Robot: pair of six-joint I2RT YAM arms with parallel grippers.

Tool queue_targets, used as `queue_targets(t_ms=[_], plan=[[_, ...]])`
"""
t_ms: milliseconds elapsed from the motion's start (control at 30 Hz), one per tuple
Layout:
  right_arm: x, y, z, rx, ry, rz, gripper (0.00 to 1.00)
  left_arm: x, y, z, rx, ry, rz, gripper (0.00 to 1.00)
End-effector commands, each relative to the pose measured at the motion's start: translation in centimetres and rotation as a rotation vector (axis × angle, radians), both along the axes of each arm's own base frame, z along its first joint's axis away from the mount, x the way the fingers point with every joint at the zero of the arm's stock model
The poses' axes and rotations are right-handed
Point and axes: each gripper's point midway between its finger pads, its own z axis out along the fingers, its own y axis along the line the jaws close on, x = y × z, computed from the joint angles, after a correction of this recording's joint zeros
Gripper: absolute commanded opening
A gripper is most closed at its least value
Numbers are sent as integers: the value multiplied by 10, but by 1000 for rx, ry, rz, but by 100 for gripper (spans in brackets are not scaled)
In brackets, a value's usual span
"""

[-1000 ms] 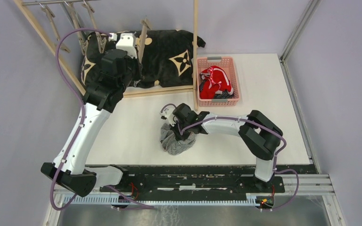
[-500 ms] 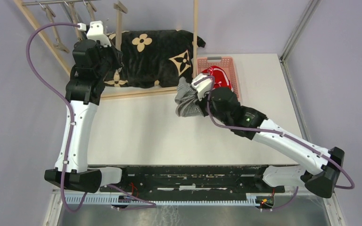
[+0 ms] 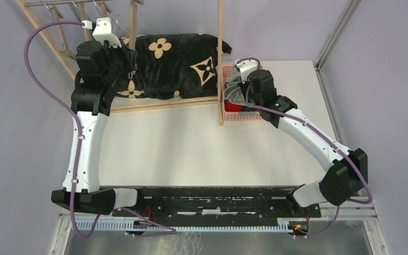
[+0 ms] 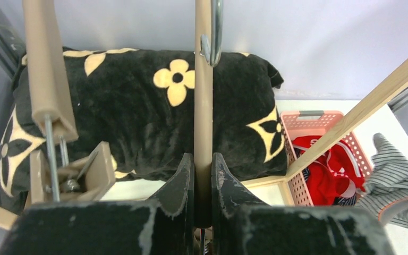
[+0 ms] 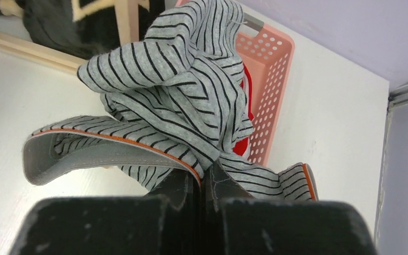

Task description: Remove the underwear clipped to the hanger

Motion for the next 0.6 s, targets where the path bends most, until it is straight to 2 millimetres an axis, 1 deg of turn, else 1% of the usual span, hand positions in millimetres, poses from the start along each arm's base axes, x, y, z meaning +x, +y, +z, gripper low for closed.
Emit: queue_targets(t_ms=[0,200,333,433,500,567], plan=[[28,3,30,87,-88,1,1,10,-8,56,-36,-154,-52,3],[56,-2,-10,132,-26,-20,0,27,-7,70,-47,-177,-43,3],[73,-6,-38,139,16,-33,0,38,-6,67,-44,-168,-33,3],[81,-8,-50,141,35,-34,1,45,-5,68,-44,-181,-30,3],[83,-7,-58,143,53,-27,1,49,-3,71,-46,-190,-19,3],[85,-6,-64,146,65,-23,1,55,-2,70,-48,-184,-19,3]])
